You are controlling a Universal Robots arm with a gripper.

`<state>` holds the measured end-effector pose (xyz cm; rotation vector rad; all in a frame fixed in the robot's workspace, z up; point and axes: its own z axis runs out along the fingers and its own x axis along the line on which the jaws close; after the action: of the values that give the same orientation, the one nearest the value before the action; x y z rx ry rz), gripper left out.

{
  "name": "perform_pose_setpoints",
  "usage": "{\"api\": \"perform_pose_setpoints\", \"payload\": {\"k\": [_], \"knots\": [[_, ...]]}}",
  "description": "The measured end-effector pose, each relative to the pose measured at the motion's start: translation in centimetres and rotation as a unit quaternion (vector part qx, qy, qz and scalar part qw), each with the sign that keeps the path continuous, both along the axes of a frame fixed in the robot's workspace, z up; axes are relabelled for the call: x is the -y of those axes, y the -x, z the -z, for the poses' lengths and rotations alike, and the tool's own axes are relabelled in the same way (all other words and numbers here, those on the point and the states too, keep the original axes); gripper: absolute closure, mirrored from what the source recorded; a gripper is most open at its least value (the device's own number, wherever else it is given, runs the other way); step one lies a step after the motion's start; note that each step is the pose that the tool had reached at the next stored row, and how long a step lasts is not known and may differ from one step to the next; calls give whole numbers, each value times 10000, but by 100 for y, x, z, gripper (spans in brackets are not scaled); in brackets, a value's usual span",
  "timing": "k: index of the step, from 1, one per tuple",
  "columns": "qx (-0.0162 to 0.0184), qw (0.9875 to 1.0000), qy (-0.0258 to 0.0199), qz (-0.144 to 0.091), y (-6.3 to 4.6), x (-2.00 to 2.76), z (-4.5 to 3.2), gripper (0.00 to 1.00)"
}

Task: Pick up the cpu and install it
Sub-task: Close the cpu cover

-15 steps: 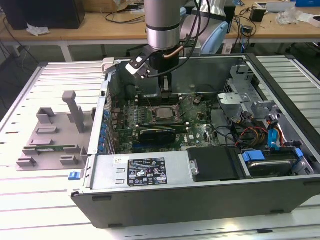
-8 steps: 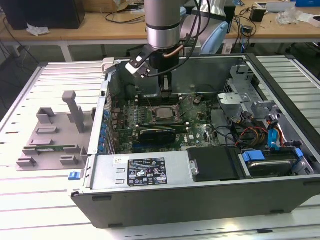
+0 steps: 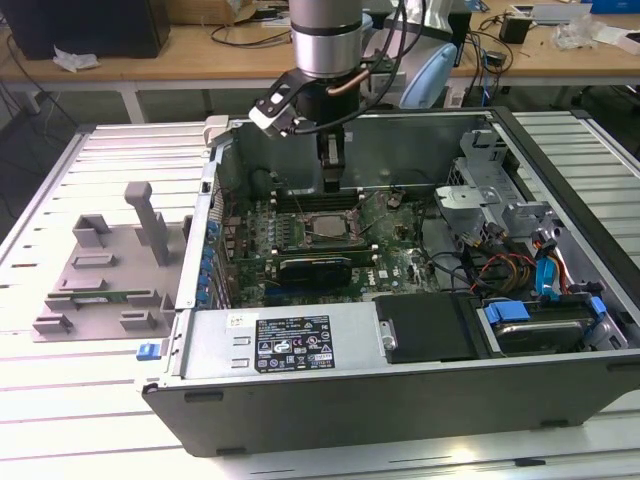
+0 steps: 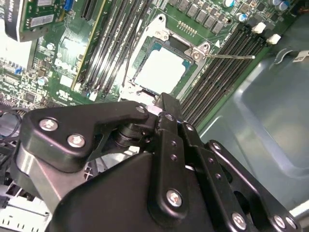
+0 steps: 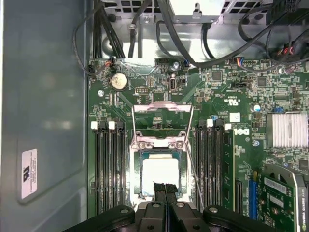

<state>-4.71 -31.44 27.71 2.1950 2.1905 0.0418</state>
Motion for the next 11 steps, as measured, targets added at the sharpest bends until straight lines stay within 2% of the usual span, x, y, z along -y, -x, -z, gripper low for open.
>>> {"api": "perform_pose_setpoints", "payload": {"k": [4,11], "knots": [[0,10000,0,1,-90,0,0,89],[0,10000,0,1,-359,0,0,89]]}}
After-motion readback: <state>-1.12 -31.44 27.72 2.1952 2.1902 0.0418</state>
